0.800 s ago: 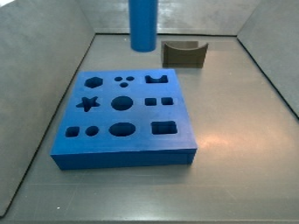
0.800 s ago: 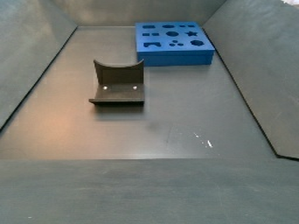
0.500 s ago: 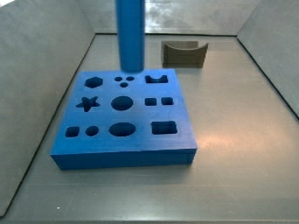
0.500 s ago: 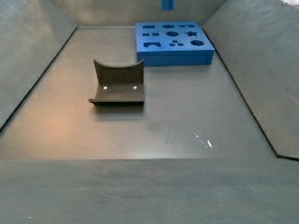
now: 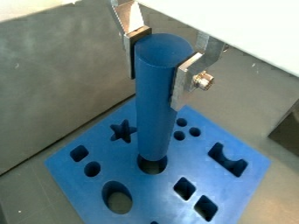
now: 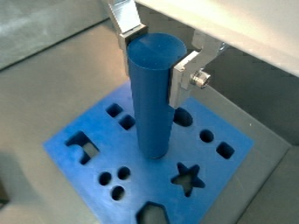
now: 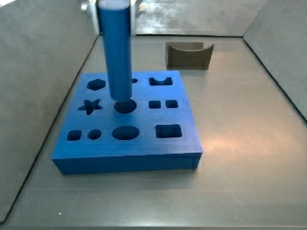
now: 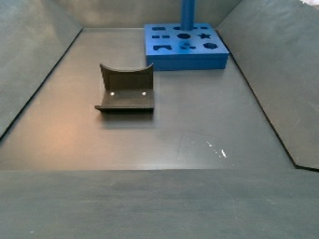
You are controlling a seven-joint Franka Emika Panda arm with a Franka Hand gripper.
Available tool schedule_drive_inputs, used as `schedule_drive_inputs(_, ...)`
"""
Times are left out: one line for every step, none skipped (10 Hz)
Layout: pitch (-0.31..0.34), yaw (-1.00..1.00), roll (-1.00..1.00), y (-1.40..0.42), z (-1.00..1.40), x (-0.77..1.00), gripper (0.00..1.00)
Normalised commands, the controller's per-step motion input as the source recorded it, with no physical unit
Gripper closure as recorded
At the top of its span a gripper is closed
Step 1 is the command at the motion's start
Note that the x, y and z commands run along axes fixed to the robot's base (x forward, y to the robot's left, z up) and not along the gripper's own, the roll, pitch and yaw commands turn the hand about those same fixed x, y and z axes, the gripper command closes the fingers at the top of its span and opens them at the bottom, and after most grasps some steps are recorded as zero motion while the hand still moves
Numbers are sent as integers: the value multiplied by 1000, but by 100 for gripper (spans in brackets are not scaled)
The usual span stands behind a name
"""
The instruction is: Insert the round object.
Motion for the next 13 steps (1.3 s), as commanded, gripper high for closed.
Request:
schedule_drive_inputs(0,0,-44,-29,-51,0,100)
schedule_drive_inputs(0,-43,-57,-9,-243,146,100)
schedule_drive_inputs(19,-91,0,0,-306,171,100)
schedule_drive_inputs(46,-94,0,0,-280,189,100)
schedule_drive_inputs(41,-109,0,0,-286,200,100)
schedule_drive_inputs(73,-120,0,0,-269,226,100)
schedule_drive_inputs(37,-74,0,-37,-303,177,100)
schedule_drive_inputs(13,-83,0,-80,-326,154,100)
schedule_drive_inputs(7,-86,0,-54,-363,137,100)
schedule_drive_inputs(10,-120,0,-29,-451,166,100)
schedule_drive_inputs(0,-160,0,-69,-449,157,100)
schedule_drive_inputs(0,-211,0,-154,-403,126,100)
schedule_drive_inputs(0,-240,-20,-126,-349,169,100)
